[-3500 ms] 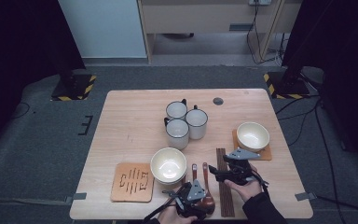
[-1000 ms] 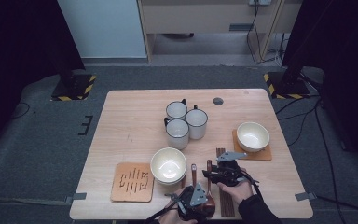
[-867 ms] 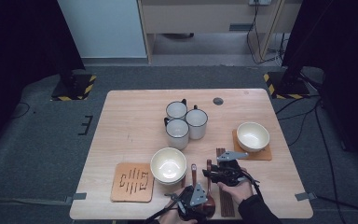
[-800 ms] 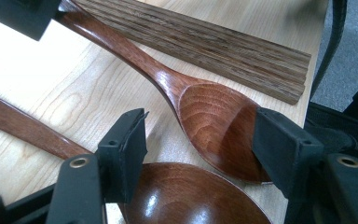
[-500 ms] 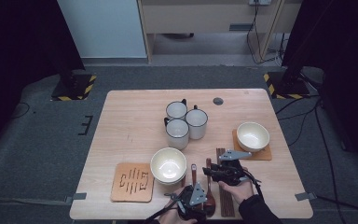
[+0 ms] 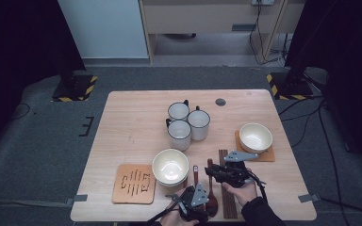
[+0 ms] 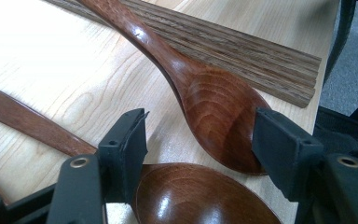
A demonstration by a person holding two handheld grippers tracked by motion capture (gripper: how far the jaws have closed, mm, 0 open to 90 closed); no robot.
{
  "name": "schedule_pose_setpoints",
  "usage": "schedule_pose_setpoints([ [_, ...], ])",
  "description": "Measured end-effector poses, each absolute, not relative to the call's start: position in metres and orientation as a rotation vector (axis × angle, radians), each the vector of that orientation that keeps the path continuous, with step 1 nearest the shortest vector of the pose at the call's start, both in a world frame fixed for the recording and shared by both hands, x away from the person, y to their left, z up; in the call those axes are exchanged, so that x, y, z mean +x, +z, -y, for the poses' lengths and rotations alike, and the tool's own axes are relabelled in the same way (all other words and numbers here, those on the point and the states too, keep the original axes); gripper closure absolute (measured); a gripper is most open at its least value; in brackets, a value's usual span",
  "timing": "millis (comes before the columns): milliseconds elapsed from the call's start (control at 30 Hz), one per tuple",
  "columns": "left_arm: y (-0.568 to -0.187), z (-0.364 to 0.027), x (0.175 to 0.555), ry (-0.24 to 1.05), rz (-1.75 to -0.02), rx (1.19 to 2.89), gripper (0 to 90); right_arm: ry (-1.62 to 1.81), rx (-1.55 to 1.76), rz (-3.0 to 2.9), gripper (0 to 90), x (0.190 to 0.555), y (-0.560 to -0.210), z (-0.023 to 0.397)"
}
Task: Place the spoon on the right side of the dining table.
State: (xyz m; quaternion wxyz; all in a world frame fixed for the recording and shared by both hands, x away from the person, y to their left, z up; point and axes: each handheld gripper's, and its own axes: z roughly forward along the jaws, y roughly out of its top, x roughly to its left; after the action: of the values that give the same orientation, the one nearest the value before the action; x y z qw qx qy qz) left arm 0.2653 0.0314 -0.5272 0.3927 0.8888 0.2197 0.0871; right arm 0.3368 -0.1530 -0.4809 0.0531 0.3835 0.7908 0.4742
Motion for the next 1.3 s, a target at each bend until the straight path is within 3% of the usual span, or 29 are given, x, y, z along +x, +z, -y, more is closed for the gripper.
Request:
schedule_pose_setpoints([
  [1300, -0.527, -0.033, 0.268, 0.238, -0.582, 2.258, 35.2, 1.652, 1.159, -2.353, 81.6, 0.331, -0.469, 0.157],
])
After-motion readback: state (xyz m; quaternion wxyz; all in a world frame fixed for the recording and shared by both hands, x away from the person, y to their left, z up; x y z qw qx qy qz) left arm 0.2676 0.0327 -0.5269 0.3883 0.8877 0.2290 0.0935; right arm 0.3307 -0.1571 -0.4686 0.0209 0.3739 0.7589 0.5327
